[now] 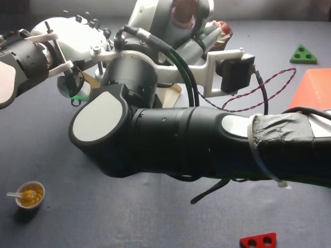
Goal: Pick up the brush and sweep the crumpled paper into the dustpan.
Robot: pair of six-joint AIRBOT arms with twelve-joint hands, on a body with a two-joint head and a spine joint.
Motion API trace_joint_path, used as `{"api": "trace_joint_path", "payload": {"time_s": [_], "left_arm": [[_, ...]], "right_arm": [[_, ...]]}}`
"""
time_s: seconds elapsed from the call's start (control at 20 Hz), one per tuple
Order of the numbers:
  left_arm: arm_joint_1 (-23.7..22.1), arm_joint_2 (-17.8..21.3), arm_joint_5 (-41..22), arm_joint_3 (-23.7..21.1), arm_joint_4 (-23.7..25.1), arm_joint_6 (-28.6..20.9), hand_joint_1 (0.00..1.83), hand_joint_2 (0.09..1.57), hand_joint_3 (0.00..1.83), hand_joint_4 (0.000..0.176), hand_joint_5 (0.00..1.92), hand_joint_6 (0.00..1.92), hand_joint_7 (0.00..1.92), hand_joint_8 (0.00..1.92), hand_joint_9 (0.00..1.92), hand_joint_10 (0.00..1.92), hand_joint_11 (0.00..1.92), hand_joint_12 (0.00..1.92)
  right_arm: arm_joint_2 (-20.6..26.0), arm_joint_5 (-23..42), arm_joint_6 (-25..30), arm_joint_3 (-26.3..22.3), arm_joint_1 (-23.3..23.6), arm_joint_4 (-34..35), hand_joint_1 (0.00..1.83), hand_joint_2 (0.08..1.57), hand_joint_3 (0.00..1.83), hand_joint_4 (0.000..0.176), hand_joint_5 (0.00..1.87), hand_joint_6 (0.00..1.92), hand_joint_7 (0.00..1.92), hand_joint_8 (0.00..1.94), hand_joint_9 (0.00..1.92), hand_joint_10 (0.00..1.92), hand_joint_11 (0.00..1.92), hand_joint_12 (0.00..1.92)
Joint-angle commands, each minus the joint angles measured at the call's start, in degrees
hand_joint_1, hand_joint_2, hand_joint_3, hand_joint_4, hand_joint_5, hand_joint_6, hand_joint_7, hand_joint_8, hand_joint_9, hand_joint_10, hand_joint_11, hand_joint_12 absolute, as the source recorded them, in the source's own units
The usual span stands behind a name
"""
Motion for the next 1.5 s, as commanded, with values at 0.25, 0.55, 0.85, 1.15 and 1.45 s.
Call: {"api": "trace_joint_path", "payload": {"time_s": [0.25,0.55,0.85,1.15,1.45], "left_arm": [[-0.4,0.7,5.0,-0.6,2.0,0.1,1.16,1.08,0.00,0.000,1.05,0.85,0.37,0.00,0.22,0.00,0.03,0.57],[-0.4,0.7,5.0,-0.7,2.2,0.1,1.16,1.09,0.00,0.000,1.04,0.88,0.36,0.01,0.22,0.00,0.02,0.59],[-0.4,0.8,4.9,-1.1,1.8,0.1,1.16,1.09,0.00,0.000,1.05,0.86,0.34,0.00,0.22,0.00,0.04,0.58],[-0.4,0.7,4.9,-1.1,1.6,0.1,1.15,1.09,0.00,0.000,1.04,0.88,0.36,0.00,0.21,0.00,0.02,0.55],[-0.3,0.8,4.9,-1.1,1.2,0.1,1.15,1.09,0.00,0.000,1.04,0.88,0.37,0.00,0.23,0.01,0.05,0.56]], "right_arm": [[0.5,-2.2,-1.7,-0.3,1.6,-10.8,1.64,1.15,0.00,0.176,1.06,1.92,1.16,1.94,1.17,1.92,1.13,1.92],[5.2,-2.6,-4.6,-4.6,2.0,-8.9,1.64,1.15,0.00,0.176,1.06,1.92,1.16,1.94,1.18,1.92,1.13,1.92],[8.4,-4.3,-11.7,-9.6,3.7,0.4,1.65,1.15,0.00,0.176,1.03,1.92,1.12,1.94,1.14,1.92,1.09,1.92],[7.1,-4.4,-11.9,-10.7,3.3,0.9,1.63,1.16,0.00,0.176,1.06,1.92,1.17,1.94,1.18,1.92,1.13,1.92],[5.6,-4.1,-10.6,-10.0,2.0,-0.1,1.64,1.16,0.00,0.176,1.06,1.92,1.16,1.94,1.18,1.92,1.13,1.92]]}}
